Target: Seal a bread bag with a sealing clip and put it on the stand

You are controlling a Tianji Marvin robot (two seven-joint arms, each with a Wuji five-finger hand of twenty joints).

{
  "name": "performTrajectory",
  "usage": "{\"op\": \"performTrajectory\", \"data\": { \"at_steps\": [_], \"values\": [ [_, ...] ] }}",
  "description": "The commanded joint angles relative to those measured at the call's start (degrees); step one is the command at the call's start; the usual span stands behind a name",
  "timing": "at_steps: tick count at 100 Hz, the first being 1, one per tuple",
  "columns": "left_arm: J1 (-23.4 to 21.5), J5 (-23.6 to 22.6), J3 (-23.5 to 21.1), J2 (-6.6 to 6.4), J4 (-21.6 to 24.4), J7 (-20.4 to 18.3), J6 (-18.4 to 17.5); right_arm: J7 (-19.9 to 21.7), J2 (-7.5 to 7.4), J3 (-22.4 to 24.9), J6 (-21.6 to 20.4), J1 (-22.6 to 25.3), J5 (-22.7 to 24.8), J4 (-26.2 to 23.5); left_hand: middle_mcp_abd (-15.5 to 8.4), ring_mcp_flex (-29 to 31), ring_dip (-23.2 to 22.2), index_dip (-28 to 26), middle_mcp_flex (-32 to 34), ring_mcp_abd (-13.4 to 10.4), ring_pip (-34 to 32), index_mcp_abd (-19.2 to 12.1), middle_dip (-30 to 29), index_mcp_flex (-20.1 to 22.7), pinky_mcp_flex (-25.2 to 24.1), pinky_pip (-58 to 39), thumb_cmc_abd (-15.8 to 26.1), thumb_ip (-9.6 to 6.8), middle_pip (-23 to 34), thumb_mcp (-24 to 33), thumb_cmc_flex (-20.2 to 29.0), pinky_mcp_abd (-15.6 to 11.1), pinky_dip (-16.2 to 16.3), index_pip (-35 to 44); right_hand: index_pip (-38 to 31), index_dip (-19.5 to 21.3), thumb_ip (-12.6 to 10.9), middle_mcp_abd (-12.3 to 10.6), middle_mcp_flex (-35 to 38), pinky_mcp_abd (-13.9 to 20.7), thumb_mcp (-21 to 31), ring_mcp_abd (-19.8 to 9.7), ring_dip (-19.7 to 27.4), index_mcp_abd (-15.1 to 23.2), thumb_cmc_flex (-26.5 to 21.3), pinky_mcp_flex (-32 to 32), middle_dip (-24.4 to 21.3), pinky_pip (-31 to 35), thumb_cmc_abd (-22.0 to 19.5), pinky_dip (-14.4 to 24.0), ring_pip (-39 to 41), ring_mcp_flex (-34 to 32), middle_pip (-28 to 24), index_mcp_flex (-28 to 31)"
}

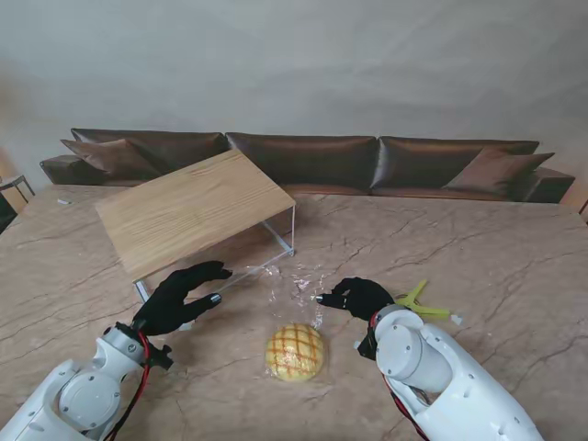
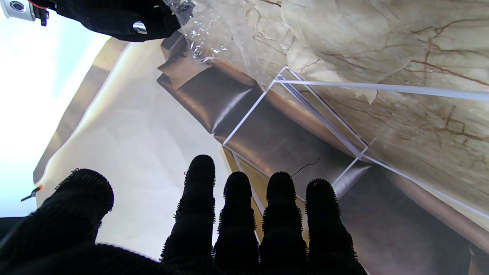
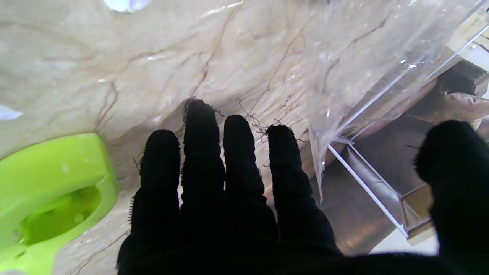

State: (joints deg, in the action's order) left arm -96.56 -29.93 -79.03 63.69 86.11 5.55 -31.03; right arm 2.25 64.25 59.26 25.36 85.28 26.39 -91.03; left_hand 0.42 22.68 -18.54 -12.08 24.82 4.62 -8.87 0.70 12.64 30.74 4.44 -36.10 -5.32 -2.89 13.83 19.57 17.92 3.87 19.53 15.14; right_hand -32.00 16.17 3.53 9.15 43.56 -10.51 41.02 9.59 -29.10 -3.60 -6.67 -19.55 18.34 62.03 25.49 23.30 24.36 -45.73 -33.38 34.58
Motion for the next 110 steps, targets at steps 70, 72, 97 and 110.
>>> {"op": "performTrajectory", "data": {
  "at_steps": [70,72,97,110],
  "values": [
    [-0.66,-0.75,-0.85,-0.03,-0.48,-0.35,0.8,-7.7,5.29,-8.46,-0.19,-7.22,-8.75,12.82,-1.21,0.63,0.56,-2.08,0.2,-2.53,0.24,-3.61,-0.72,2.85,-1.05,0.42,1.01,-1.32,-1.47,3.01,0.34,-0.41,-0.96,4.77,-29.06,10.53,10.69,-8.51,0.77,0.32,24.52,-2.8,-15.57,23.15,-21.66,-4.75,19.65,15.91,17.22,24.81,20.39,0.52,-17.6,7.57],
    [-0.67,-0.76,-0.88,-0.04,-0.47,-0.4,0.82,-8.18,5.41,-8.5,-0.44,-7.2,-8.67,12.98,-1.17,0.63,0.56,-2.1,0.2,-2.62,0.24,-3.57,-0.72,2.89,-1.05,0.44,0.99,-1.29,-1.47,3.03,0.33,-0.36,-0.97,4.81,-29.43,10.48,12.24,-8.35,1.62,0.45,28.3,-2.78,-15.37,23.88,-21.44,-5.98,19.32,17.12,17.48,25.29,20.33,-0.24,-16.96,8.78],
    [-0.28,-0.46,-0.47,0.0,-0.66,-0.45,1.27,-10.88,5.92,-7.75,-7.03,-6.51,-9.76,13.37,-1.06,0.69,0.51,-2.04,0.51,-2.21,0.2,-3.05,-0.66,2.08,-1.11,0.58,1.05,-1.16,-1.32,3.4,0.27,-0.21,-1.05,4.54,-29.08,22.66,14.23,-7.29,20.5,1.25,31.84,-2.13,-16.03,28.57,-31.93,-27.31,13.15,34.61,13.93,26.03,27.57,-19.63,-14.56,16.21],
    [0.38,0.33,0.32,0.02,-1.16,-0.85,2.07,-13.41,6.06,-7.74,-12.75,-6.3,-8.67,14.52,-0.72,1.1,0.34,-1.8,1.24,-1.81,-0.09,-1.58,-0.48,1.41,-0.7,0.15,0.71,-1.15,-0.93,3.65,0.21,-0.47,-0.85,3.99,-29.83,37.26,13.63,-7.56,21.14,2.45,32.27,-1.79,-25.64,29.43,-34.94,-30.85,20.46,39.17,10.76,27.18,39.12,-22.02,-20.55,18.93]
  ]
}}
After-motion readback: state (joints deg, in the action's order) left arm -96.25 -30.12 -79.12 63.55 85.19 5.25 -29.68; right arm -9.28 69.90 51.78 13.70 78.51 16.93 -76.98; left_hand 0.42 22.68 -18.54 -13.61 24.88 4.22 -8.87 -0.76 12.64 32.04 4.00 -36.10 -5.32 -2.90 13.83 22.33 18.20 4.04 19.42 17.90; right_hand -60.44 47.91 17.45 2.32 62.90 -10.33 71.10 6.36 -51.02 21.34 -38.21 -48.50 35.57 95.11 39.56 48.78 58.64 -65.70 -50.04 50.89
